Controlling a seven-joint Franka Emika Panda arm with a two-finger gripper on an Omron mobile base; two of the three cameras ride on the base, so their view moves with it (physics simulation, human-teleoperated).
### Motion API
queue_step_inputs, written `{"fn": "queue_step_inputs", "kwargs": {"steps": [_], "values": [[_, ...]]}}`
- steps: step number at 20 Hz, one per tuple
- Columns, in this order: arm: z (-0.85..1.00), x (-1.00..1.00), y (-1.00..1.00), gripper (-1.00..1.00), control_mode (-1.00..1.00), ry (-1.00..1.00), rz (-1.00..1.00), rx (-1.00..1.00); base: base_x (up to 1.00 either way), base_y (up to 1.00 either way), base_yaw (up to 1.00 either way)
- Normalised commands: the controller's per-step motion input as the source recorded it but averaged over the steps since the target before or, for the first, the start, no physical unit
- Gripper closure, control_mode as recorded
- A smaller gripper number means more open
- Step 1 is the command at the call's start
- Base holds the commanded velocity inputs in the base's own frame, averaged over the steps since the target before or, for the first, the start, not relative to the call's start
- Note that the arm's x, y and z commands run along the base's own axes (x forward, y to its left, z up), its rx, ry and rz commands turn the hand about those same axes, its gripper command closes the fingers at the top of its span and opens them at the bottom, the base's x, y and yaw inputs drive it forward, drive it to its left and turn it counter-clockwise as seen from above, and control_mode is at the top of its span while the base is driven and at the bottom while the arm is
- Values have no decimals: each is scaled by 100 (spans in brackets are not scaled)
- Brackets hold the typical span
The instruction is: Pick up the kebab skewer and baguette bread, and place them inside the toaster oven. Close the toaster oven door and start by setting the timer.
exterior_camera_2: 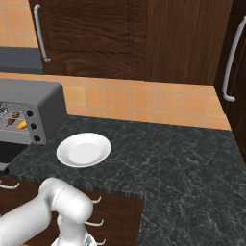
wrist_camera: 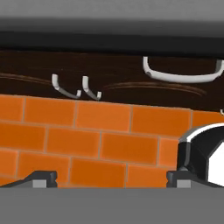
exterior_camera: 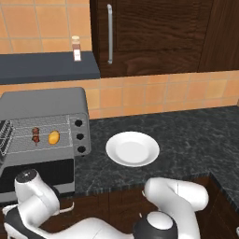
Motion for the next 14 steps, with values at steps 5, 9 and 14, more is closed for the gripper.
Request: {"fn": "queue_step_inputs", "kwargs": {"steps": [5, 9, 14], "values": [[-40, 26, -15, -100, -100, -1, 0, 0, 0, 0, 0], [-20, 40, -20, -100, -100, -5, 0, 0, 0, 0, 0], [0, 32, -13, -100, -100, -6, 0, 0, 0, 0, 0]]}}
